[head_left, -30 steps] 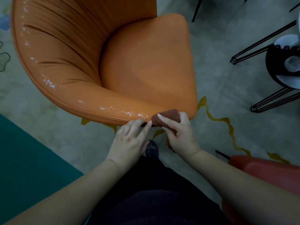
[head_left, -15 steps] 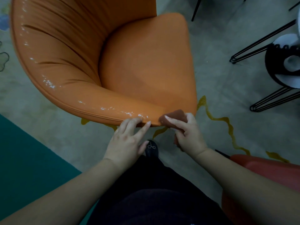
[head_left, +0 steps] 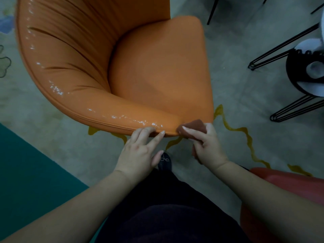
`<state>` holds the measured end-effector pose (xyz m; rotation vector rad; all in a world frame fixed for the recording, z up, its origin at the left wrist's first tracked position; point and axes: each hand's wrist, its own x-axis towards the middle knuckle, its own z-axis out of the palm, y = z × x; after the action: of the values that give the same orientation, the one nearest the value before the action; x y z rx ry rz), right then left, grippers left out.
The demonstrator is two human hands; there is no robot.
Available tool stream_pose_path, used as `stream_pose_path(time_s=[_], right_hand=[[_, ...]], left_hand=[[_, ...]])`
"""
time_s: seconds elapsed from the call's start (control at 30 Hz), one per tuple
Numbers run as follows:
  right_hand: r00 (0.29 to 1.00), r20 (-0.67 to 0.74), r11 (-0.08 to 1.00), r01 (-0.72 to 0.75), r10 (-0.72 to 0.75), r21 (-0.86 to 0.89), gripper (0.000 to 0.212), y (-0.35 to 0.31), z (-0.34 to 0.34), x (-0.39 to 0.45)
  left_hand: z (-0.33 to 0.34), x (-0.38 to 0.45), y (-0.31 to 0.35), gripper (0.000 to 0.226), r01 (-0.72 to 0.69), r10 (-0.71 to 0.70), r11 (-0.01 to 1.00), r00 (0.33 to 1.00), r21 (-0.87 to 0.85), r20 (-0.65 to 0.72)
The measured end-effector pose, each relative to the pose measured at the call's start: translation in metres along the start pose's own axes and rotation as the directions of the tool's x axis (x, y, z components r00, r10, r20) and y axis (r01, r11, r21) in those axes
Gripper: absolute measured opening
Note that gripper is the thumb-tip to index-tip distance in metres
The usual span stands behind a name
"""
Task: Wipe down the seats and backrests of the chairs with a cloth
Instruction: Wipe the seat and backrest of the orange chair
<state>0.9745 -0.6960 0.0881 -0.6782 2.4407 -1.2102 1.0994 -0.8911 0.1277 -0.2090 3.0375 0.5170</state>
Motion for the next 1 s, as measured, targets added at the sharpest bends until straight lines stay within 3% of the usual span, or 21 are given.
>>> stream_pose_path(time_s=[0.2,0.37,0.5,0.6,0.7,0.77,0.83,1.0], right_hand=[[0.995,0.079,0.994,0.060,-0.067,0.091,0.044,-0.022,0.019,0.012],[0.990,-0.061,0.991,-0.125,0.127,0.039,0.041,-0.022,0.006,0.025],[0.982,0.153,0.994,0.110,-0.110,0.010,0.038,-0.059,0.035,0.038],[0.949,0.276,0.986,0.165,-0.154,-0.018,0.038,-0.071,0.039,0.054],[0.966,0.231,0.986,0.137,-0.113,-0.092,0.041,-0.053,0.021,0.051],[0.970,0.218,0.978,0.146,-0.112,-0.148,0.043,-0.045,0.013,0.045],[0.952,0.261,0.966,0.204,-0.158,-0.157,0.042,-0.051,0.020,0.049],[0.838,0.470,0.910,0.386,-0.276,-0.152,0.039,-0.086,0.051,0.081]], left_hand=[[-0.002,0.001,-0.001,0.053,-0.012,0.012,1.000,1.000,-0.004,0.023],[-0.006,-0.005,-0.010,0.052,0.055,-0.057,0.997,0.998,-0.053,-0.028],[-0.012,-0.011,-0.025,0.047,0.208,-0.225,0.972,0.959,-0.112,-0.172],[-0.021,-0.012,-0.038,0.050,0.386,-0.422,0.904,0.872,-0.182,-0.249],[-0.028,-0.012,-0.053,0.065,0.639,-0.719,0.689,0.662,-0.342,-0.213],[-0.030,-0.011,-0.065,0.079,0.715,-0.825,0.553,0.541,-0.427,-0.164],[-0.030,-0.010,-0.074,0.091,0.739,-0.856,0.495,0.505,-0.457,-0.111],[-0.026,-0.006,-0.079,0.101,0.722,-0.850,0.478,0.524,-0.500,-0.057]])
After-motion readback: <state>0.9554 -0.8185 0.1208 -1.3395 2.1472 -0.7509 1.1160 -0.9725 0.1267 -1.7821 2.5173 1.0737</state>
